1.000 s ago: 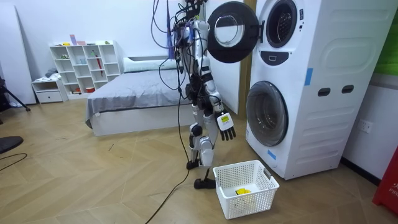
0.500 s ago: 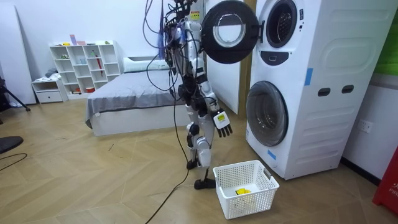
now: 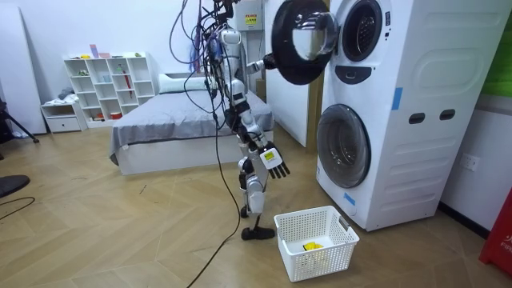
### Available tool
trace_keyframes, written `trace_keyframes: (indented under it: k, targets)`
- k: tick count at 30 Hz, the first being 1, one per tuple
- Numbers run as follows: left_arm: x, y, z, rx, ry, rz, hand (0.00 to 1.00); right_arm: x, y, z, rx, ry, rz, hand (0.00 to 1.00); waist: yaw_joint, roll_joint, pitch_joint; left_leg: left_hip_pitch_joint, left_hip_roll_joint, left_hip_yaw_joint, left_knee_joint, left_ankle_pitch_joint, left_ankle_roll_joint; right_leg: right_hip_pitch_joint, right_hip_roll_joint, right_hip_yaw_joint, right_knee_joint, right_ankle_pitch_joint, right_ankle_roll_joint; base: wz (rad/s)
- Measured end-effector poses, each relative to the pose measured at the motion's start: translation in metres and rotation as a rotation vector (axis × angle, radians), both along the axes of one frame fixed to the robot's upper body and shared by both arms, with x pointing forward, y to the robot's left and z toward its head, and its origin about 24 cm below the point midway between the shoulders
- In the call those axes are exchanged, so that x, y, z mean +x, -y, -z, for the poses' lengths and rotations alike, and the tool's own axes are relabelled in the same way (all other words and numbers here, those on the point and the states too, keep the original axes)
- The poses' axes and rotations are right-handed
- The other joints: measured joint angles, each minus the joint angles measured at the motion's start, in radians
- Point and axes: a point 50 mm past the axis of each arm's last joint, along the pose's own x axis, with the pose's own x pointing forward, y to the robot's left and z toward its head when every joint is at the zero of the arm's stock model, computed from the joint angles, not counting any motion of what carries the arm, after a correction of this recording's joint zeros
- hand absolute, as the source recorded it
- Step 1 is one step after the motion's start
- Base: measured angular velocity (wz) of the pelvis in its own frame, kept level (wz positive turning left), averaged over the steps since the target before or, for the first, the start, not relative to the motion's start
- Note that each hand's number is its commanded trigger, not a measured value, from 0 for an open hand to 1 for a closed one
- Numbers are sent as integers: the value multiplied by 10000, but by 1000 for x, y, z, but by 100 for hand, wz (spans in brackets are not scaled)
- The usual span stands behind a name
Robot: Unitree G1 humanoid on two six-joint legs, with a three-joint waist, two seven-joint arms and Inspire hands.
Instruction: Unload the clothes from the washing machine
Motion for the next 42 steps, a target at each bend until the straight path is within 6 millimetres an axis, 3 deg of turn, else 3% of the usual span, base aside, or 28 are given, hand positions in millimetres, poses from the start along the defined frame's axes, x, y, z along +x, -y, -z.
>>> trace_keyframes:
  k: [3,5,8,15,17,19,23,24,26,28,31,35,36,37,42]
  targets:
    - [-1,3,5,88,-306,510,0,0,-1,0,66,-24,114,0,-54,-124,28,9,97,-15,-66,2,8,42,203,-36,-201,67,-99,-15]
    - [-2,4,7,97,-465,667,0,-1,-1,1,104,14,400,0,-48,-127,18,19,136,-5,-67,0,23,81,317,-28,-336,108,-119,-5]
    - [-5,5,11,63,-702,741,0,-1,0,0,85,105,821,0,-38,-93,24,63,174,-1,-96,-25,24,94,402,47,-336,70,-305,-1]
    - [-5,2,26,322,-1353,552,0,-1,0,1,-16,32,877,0,-18,1,74,356,166,-9,-300,-262,-311,262,494,114,-294,-336,-366,-3]
    - [-5,-2,36,487,-1760,358,0,1,0,1,-9,70,814,0,-19,1,93,409,186,-9,-300,-286,-350,286,544,190,-297,-342,-371,-17]
    - [-7,-8,55,856,-2547,-14,0,3,-2,1,4,89,592,0,-20,-65,187,560,197,-214,-300,-289,-357,405,579,194,-326,-341,-371,-21]
    - [-13,-18,86,1744,-3726,-809,0,6,-4,0,-7,133,231,0,25,-123,222,667,196,-227,-342,-298,-371,406,590,191,-330,-341,-371,-18]
    - [-18,-23,101,1917,-4340,-1194,0,6,-4,0,-18,127,239,0,70,-103,207,732,196,-228,-363,-312,-395,402,596,204,-327,-341,-371,-30]
    - [-35,-32,134,2225,-5686,-1853,0,6,-4,1,-36,113,237,0,186,-133,213,878,185,-305,-435,-337,-433,473,609,228,-333,-341,-371,-27]
    - [-60,-46,170,2829,-7535,-2643,0,4,-7,2,26,41,97,0,175,-190,200,1043,176,-794,-447,-435,-579,731,646,112,-495,-342,-371,-6]
    - [-97,-59,202,3200,-9496,-3764,0,0,-12,3,126,-92,11,0,321,-369,191,1114,198,-805,-465,-507,-638,731,669,103,-499,-343,-369,0]
    - [-139,-76,224,3704,-11372,-5364,0,-2,-14,5,103,-265,125,0,624,-343,196,1208,284,-765,-498,-814,-680,730,781,198,-510,-353,-352,-11]
    - [-156,-85,227,3975,-11965,-6027,0,-4,-17,6,185,-316,161,0,660,-382,133,1238,307,-740,-486,-845,-692,758,799,180,-501,-352,-353,-13]
    - [-171,-91,230,4160,-12504,-6603,0,-7,-18,7,275,-387,189,0,710,-399,120,1266,318,-715,-480,-858,-700,812,813,236,-503,-351,-353,-8]
    - [-217,-86,239,5751,-14523,-6659,0,-18,-20,9,548,-642,597,0,792,-294,69,1437,313,-714,-467,-885,-697,994,803,242,-508,-353,-352,-1]
